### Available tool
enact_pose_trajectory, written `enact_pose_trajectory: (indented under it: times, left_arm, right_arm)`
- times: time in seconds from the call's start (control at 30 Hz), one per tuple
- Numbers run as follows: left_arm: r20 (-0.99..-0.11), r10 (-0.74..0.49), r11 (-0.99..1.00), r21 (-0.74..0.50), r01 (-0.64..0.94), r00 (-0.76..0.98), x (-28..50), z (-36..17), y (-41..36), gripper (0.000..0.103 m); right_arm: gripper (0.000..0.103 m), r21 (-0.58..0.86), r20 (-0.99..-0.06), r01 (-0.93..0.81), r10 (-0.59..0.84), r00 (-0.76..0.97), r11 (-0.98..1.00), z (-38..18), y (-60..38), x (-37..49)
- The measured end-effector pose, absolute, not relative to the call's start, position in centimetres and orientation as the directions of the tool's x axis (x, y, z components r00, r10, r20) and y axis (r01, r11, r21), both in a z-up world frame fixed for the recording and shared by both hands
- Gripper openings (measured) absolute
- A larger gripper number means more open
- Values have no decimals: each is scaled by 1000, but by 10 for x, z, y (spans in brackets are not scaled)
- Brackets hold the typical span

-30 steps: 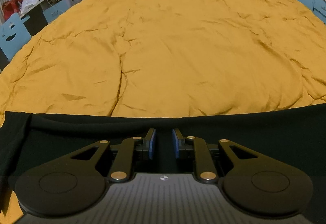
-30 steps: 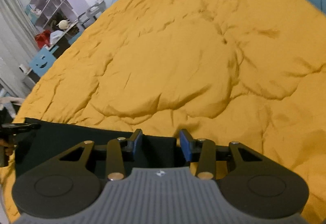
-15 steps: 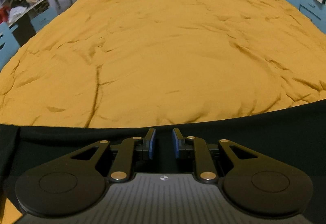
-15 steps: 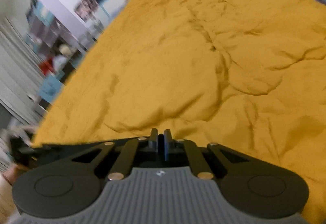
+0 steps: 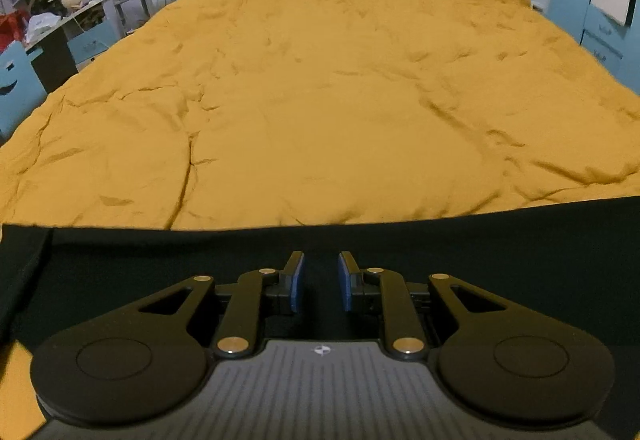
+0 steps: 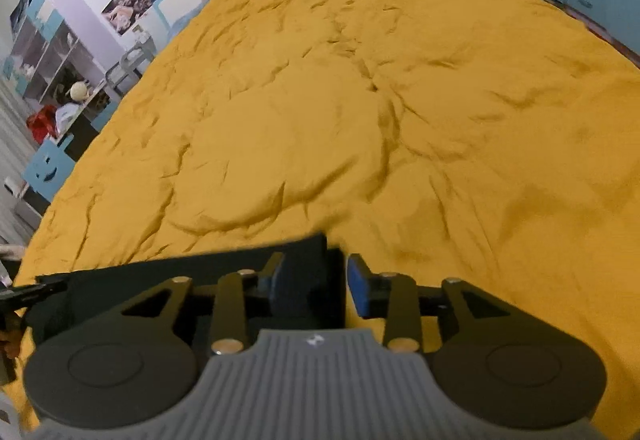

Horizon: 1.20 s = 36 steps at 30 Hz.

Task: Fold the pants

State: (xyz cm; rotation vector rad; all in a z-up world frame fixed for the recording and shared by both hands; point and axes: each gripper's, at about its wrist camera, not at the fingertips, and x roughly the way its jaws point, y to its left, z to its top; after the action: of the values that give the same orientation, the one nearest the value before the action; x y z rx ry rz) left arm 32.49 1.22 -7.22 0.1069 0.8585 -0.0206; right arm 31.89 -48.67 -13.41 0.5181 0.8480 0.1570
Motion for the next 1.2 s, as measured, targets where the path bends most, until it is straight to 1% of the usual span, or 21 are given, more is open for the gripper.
enact_pose_trajectory:
  times: [0.07, 0.1, 0.17, 0.27, 0.3, 0.33, 0.37, 0.43, 0.47, 0.53, 0.6, 0.7, 0.73, 0.8, 0.87, 0.97, 1.0, 1.03, 1.07, 1.13, 1.2]
  left_arm:
    - [-753, 5, 996, 60, 61, 657, 311, -68, 6, 23]
    - [-749, -10, 997, 44, 64, 662, 304, -66, 3, 23]
    - [-741, -49, 997, 2, 74, 670, 287, -63, -3, 23]
    - [-734, -84, 996, -50, 69, 674, 268, -61, -11, 23]
    - [-733, -93, 996, -68, 64, 674, 263, -61, -12, 23]
    - [-733, -105, 994, -86, 62, 673, 258, -61, -14, 23]
    - [-730, -122, 992, -110, 60, 673, 252, -60, -15, 23]
    - [-723, -173, 983, -173, 67, 668, 242, -58, -18, 23]
    - [-719, -204, 976, -204, 78, 665, 236, -57, -20, 23]
    - [-712, -248, 965, -243, 102, 657, 226, -56, -26, 23]
    - [-712, -287, 955, -267, 130, 641, 220, -58, -33, 23]
    - [-728, -322, 946, -272, 176, 605, 213, -69, -46, 23]
    - [-738, -324, 946, -263, 189, 593, 210, -74, -51, 23]
    - [-769, -305, 952, -226, 208, 562, 207, -85, -57, 23]
    - [-789, -273, 960, -187, 208, 550, 206, -93, -60, 23]
    - [-760, -303, 953, -235, 192, 575, 205, -85, -47, 23]
    - [-743, -307, 952, -239, 193, 594, 203, -79, -41, 23]
    - [-729, -298, 955, -231, 188, 616, 201, -74, -34, 23]
    - [-718, -275, 961, -214, 173, 640, 199, -67, -25, 23]
    - [-699, -212, 977, -178, 122, 683, 197, -54, 2, 23]
    - [-692, -116, 993, -103, 61, 712, 198, -42, 34, 24]
  right_arm:
    - [48, 521, -684, 129, 323, 654, 843, -132, -491, 288]
    - [50, 531, -687, 151, 318, 653, 834, -132, -493, 274]
    - [58, 578, -680, 193, 338, 651, 793, -137, -495, 249]
    - [58, 687, -647, 257, 410, 643, 680, -157, -499, 223]
    - [57, 715, -631, 265, 435, 643, 647, -163, -497, 218]
    - [48, 731, -620, 270, 445, 646, 627, -168, -496, 215]
    - [23, 737, -615, 272, 448, 649, 619, -170, -494, 213]
    - [7, 731, -610, 271, 422, 670, 626, -169, -494, 212]
    - [4, 714, -611, 251, 407, 678, 654, -165, -492, 211]
    - [2, 648, -649, 228, 370, 665, 727, -159, -485, 211]
    - [2, 627, -668, 237, 357, 653, 742, -165, -484, 212]
    - [3, 631, -675, 256, 354, 647, 733, -177, -483, 212]
    - [5, 617, -680, 248, 348, 645, 747, -174, -480, 213]
    - [11, 574, -690, 225, 316, 651, 788, -164, -474, 212]
    - [20, 480, -702, 192, 244, 669, 856, -145, -464, 208]
    - [22, 333, -682, 136, 139, 718, 933, -118, -446, 201]
    - [23, 301, -663, 110, 125, 738, 947, -110, -439, 198]
    - [27, 278, -644, 83, 121, 755, 957, -104, -433, 196]
    - [29, 258, -629, 55, 124, 767, 965, -98, -427, 196]
    - [30, 224, -606, -16, 152, 781, 974, -93, -409, 197]
    - [30, 215, -604, -65, 185, 775, 975, -95, -393, 202]
